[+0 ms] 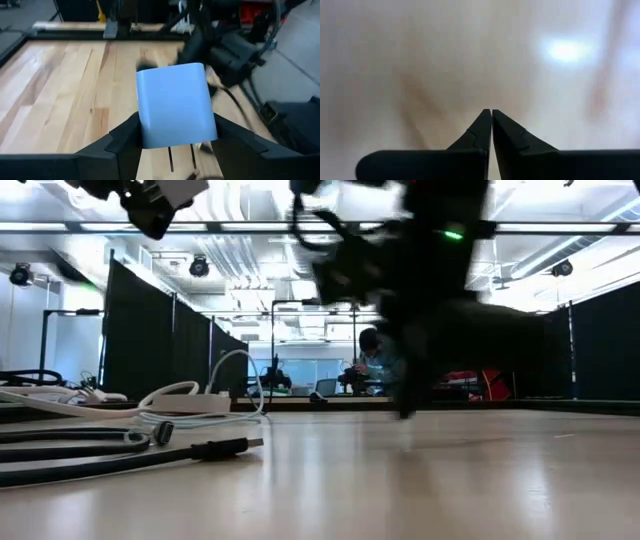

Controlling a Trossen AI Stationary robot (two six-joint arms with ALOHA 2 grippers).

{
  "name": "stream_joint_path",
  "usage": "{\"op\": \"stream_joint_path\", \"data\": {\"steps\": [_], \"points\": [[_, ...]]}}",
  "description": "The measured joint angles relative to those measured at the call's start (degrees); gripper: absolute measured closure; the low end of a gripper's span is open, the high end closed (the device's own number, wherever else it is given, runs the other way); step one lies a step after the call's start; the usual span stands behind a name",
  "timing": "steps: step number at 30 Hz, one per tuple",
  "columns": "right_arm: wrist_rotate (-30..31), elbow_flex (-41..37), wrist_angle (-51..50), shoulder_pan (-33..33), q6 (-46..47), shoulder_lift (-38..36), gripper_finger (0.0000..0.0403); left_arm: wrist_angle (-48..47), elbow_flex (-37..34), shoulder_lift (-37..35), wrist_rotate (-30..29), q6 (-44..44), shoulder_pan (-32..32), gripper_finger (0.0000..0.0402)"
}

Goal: Insert USB
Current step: Insert the black charger cable into the white charger adapter

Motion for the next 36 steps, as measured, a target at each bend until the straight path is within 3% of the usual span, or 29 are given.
{"op": "stream_joint_path", "data": {"steps": [2, 4, 8, 11, 15, 19, 26, 31, 36], "points": [[1.99, -2.01, -0.39, 0.36, 1.81, -2.08, 0.0403, 1.57, 0.13, 0.42, 0.09, 0.27, -0.12, 0.0204], [2.13, -3.34, 7.85, 0.86, 0.65, -4.55, 0.0403, 1.01, -0.04, 0.36, 0.09, 0.39, -0.22, 0.0204], [-6.82, -5.1, 28.03, 1.55, -12.52, -6.38, 0.0403, 1.78, 0.03, 1.0, 0.09, 2.38, -0.22, 0.0204], [-8.75, -5.15, 34.21, 0.89, -22.17, -4.95, 0.0402, 3.72, 0.09, 1.06, 0.08, 3.64, -0.2, 0.0204], [-10.78, -4.28, 34.67, -0.3, -27.49, -2.58, 0.0375, 3.72, 0.04, 0.92, 0.07, 4.02, -0.2, 0.0204], [-17.52, -2.79, 35.49, -1.22, -28.52, -1.56, 0.0309, 4.26, 0.04, 0.88, 0.05, 5.04, -0.15, 0.0204], [-17.92, -1.94, 39.5, -1.99, -36.03, -0.68, 0.0209, 7.07, 0.04, 1.71, -0.48, 5.81, -0.15, 0.0204], [-19.31, -2.07, 40.69, -2.98, -38.69, 2.08, 0.0199, 10.0, 0.04, 3.04, -0.52, 5.83, -0.09, 0.0204], [-19.4, -1.76, 43.77, -2.6, -40.7, 4.04, 0.0227, 11.05, 0.04, 4.14, -0.59, 5.5, -0.04, 0.0204]]}}
